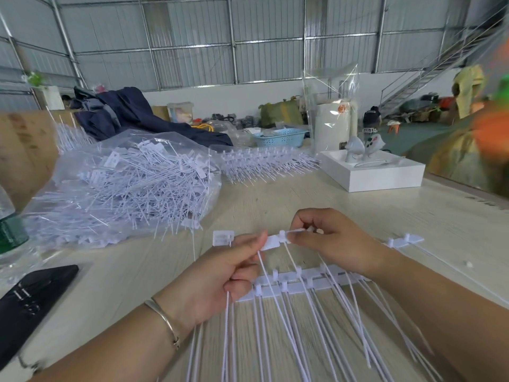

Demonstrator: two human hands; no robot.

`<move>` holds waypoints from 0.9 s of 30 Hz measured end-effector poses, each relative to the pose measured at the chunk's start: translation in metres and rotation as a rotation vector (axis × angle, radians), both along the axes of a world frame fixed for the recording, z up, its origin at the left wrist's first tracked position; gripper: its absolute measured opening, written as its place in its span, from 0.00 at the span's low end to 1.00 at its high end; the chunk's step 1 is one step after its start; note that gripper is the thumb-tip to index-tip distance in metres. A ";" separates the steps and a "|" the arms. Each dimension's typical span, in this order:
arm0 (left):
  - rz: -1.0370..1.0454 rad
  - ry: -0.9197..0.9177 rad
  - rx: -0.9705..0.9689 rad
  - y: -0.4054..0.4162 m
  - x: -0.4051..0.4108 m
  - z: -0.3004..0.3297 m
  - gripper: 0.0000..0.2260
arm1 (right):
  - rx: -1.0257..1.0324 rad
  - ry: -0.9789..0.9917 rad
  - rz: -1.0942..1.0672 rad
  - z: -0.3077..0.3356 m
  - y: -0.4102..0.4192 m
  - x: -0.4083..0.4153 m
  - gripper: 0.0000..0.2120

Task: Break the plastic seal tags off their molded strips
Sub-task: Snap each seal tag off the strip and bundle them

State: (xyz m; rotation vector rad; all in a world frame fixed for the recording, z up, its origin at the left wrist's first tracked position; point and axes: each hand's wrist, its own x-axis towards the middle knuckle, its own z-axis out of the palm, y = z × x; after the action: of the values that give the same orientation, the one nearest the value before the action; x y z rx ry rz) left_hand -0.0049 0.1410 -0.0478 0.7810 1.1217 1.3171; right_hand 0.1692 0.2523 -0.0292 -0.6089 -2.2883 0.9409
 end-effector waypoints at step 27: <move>0.064 -0.182 0.087 -0.001 0.003 0.001 0.06 | -0.156 -0.004 0.077 -0.001 -0.004 -0.001 0.26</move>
State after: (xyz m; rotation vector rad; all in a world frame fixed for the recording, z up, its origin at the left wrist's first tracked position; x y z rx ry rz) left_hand -0.0023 0.1397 -0.0465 0.6782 0.9568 1.4684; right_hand 0.1685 0.2483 -0.0298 -0.5917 -2.2703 1.1647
